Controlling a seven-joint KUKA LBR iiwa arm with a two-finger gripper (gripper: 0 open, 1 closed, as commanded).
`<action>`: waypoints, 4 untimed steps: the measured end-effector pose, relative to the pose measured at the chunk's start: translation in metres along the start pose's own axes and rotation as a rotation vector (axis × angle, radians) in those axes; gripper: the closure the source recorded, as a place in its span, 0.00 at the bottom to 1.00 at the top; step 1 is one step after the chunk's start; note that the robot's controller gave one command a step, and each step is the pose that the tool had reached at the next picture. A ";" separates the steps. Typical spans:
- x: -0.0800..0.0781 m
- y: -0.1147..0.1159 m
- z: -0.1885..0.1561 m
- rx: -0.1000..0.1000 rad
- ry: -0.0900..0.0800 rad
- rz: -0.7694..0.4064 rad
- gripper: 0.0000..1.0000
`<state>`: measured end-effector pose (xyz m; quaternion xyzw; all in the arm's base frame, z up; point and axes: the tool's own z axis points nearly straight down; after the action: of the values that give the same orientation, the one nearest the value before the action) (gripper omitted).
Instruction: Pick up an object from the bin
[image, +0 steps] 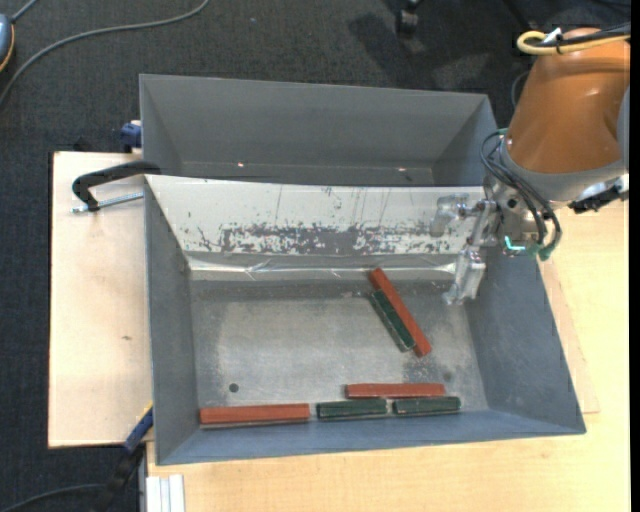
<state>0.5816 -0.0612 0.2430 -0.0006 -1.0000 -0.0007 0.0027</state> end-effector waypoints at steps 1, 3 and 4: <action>0.032 0.058 0.175 -0.002 -0.007 0.203 0.00; 0.008 0.024 0.141 0.000 -0.010 -0.196 0.00; -0.001 -0.012 0.173 0.004 -0.010 -0.563 0.00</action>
Offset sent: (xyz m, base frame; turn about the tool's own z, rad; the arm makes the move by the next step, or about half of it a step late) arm -0.0332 0.0562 -0.1730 0.2049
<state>0.5817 -0.0733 0.0702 0.2773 -0.9608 0.0006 -0.0025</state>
